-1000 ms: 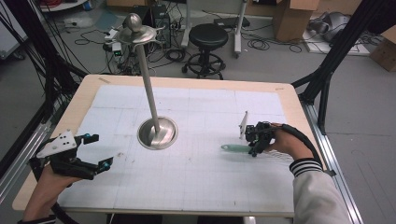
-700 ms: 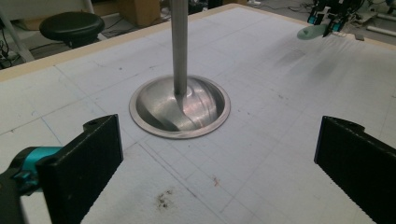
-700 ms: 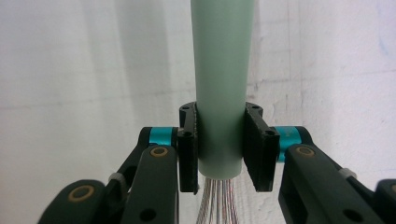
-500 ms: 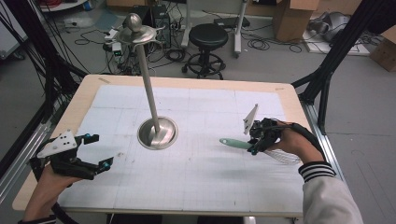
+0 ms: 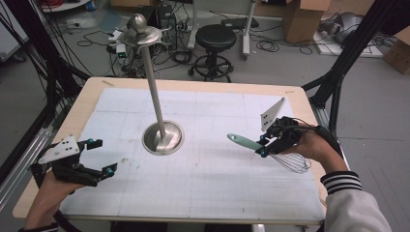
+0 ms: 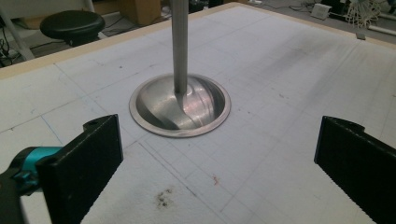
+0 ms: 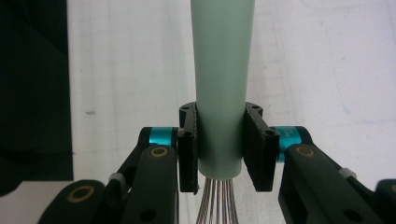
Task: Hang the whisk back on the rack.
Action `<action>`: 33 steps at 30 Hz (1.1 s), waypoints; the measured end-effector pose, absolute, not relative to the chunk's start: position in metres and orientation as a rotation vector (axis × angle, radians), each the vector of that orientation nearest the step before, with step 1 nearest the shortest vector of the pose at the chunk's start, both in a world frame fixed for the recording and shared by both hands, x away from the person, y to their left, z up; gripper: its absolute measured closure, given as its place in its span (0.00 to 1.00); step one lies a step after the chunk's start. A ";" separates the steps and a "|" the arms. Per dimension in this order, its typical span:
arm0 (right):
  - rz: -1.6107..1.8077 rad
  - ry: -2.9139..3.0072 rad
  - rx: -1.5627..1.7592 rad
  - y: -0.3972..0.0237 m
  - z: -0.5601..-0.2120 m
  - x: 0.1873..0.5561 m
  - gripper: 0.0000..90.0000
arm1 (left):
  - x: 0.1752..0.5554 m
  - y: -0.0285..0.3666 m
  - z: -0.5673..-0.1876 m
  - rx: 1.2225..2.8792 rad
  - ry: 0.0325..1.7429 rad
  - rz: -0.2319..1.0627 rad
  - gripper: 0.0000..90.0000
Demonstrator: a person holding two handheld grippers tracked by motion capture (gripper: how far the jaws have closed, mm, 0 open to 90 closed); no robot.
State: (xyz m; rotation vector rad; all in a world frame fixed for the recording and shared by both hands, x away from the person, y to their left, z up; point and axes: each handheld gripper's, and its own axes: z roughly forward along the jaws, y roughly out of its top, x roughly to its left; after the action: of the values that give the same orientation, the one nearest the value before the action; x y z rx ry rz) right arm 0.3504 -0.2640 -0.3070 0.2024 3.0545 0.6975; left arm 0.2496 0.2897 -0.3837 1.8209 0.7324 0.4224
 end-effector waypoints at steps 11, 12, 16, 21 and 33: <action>1.014 2.962 0.232 -0.262 -0.275 0.342 0.77 | 0.249 0.291 -0.383 1.811 0.727 0.417 0.02; 1.041 2.953 0.221 -0.260 -0.273 0.342 0.77 | 0.249 0.290 -0.383 1.809 0.728 0.418 0.02; 1.094 2.936 0.195 -0.254 -0.269 0.342 0.77 | 0.249 0.291 -0.382 1.806 0.724 0.418 0.02; 1.192 2.902 0.160 -0.245 -0.265 0.343 0.77 | 0.249 0.292 -0.381 1.802 0.726 0.418 0.02; 1.381 2.811 0.139 -0.225 -0.250 0.351 0.77 | 0.248 0.291 -0.380 1.805 0.705 0.424 0.02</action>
State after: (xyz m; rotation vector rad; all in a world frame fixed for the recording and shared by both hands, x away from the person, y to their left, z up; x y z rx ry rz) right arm 0.3512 -0.2252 -0.2505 0.1387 2.8113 1.3811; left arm 0.2483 0.2913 -0.3801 1.8052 0.7054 0.4236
